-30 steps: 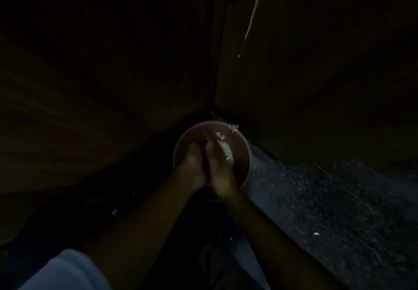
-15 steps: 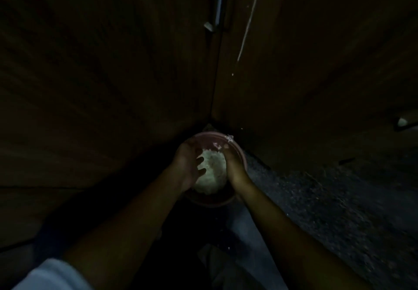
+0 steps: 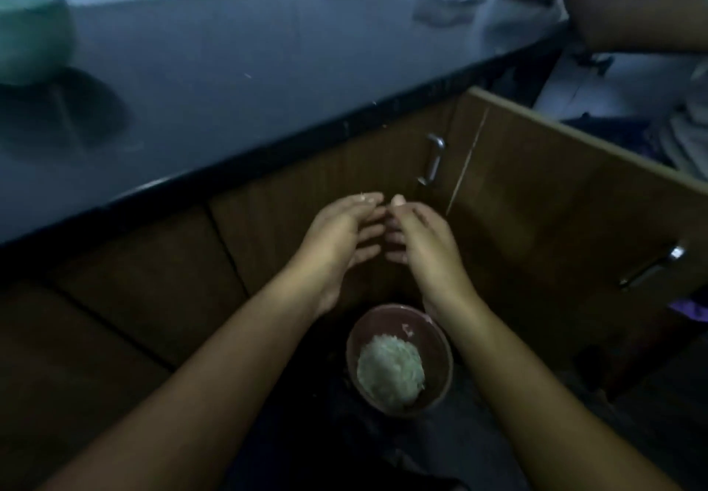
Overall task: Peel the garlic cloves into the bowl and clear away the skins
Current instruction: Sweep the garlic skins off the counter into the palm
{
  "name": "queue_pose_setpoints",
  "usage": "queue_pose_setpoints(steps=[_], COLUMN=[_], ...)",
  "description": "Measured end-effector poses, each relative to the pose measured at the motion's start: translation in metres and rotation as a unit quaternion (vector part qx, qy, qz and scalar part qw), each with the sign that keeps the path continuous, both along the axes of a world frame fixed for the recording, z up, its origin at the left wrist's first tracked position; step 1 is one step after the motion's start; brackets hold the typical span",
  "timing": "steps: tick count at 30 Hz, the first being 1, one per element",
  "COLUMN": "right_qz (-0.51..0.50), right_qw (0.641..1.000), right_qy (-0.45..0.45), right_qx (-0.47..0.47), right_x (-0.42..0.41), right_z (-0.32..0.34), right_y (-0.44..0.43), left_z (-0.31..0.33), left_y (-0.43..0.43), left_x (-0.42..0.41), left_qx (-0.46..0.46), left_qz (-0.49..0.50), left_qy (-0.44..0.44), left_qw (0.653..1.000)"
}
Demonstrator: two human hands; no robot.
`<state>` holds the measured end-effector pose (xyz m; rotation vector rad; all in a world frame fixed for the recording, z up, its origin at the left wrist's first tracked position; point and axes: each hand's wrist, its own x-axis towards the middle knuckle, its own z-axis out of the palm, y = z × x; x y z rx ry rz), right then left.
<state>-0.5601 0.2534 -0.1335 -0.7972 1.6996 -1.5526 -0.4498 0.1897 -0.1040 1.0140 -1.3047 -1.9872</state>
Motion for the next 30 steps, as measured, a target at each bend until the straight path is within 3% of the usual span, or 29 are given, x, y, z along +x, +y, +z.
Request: queue_pose_setpoints(steps=[4, 8, 15, 20, 23, 30], right_qz=[0.035, 0.117, 0.232, 0.144, 0.092, 0.114], right_qw=[0.991, 0.972, 0.95, 0.957, 0.971, 0.985], right_qy=[0.078, 0.104, 0.094, 0.112, 0.119, 0.042], right_qx=[-0.107, -0.175, -0.188, -0.224, -0.186, -0.122], right_x=[0.057, 0.122, 0.228, 0.267, 0.261, 0.251], right_z=[0.077, 0.133, 0.164, 0.165, 0.158, 0.159], right_y=[-0.008, -0.038, -0.121, -0.196, -0.237, -0.277], left_z=[0.071, 0.118, 0.15, 0.16, 0.157, 0.148], left_y=[0.007, -0.003, -0.049, -0.099, -0.131, -0.187], left_x=[0.069, 0.149, 0.254, 0.313, 0.326, 0.309], left_qx=[-0.1, -0.176, -0.191, -0.178, -0.16, -0.135], left_qz=[0.043, 0.114, 0.269, 0.353, 0.365, 0.339], left_qy=[0.08, 0.101, 0.075, 0.043, 0.018, -0.006], left_qw=[0.991, 0.973, 0.941, 0.918, 0.917, 0.931])
